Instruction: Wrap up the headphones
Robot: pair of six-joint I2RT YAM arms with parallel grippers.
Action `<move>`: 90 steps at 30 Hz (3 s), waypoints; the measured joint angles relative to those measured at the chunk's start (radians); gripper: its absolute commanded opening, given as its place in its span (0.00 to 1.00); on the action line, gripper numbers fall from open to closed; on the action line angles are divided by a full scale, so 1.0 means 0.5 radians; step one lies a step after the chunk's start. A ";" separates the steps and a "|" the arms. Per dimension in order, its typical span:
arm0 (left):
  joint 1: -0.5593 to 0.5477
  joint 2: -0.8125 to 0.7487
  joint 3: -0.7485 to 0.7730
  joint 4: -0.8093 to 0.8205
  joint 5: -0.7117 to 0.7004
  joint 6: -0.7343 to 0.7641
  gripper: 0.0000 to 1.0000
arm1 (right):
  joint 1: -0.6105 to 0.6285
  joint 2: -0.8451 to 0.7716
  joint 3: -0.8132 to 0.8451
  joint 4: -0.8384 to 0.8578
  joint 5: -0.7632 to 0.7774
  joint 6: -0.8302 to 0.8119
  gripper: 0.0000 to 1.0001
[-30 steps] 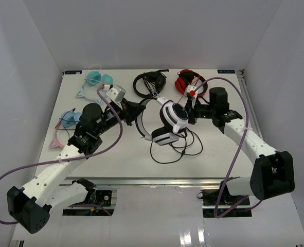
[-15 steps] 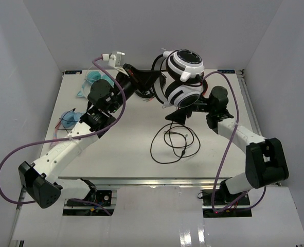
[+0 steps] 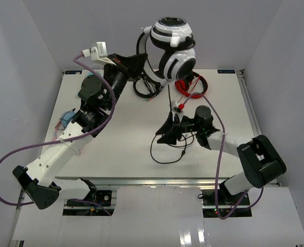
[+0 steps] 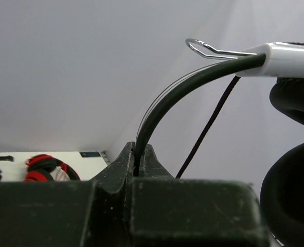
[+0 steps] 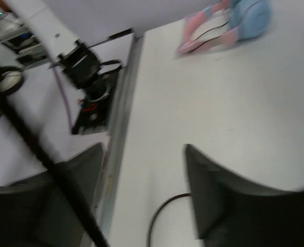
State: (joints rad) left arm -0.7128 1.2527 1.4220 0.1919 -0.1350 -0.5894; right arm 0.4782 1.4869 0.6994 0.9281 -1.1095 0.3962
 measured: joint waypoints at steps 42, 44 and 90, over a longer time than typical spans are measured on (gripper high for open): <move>0.005 -0.340 -1.091 -0.330 0.612 1.354 0.00 | 0.033 -0.459 0.740 -2.365 2.074 -2.564 0.57; 0.009 -0.340 -1.081 -0.338 0.656 1.276 0.00 | -0.135 -0.493 0.729 -2.364 1.661 -2.456 0.67; 0.201 0.226 -0.438 -0.091 -1.262 1.720 0.00 | 0.350 -0.722 0.647 -2.008 0.996 -1.553 0.09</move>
State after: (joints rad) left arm -0.6123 1.3659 1.2030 0.1464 -0.7660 0.2704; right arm 0.6534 1.1258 1.0228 -0.0761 -0.6117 -0.3804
